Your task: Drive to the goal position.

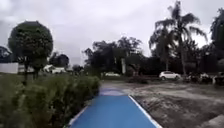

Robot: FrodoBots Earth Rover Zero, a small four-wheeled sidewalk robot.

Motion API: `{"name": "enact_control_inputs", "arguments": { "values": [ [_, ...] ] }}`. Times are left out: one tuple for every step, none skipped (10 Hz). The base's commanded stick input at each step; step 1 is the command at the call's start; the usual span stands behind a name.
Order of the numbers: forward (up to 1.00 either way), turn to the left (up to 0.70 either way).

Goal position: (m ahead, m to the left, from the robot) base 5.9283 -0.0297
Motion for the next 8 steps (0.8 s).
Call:
{"name": "enact_control_inputs", "arguments": {
  "values": [
    [0.5, 0.0],
    [0.5, 0.0],
    [0.5, 0.0],
    [0.5, 0.0],
    [0.5, 0.0],
    [0.5, 0.0],
    [0.5, 0.0],
    [0.5, 0.0]
  ]
}}
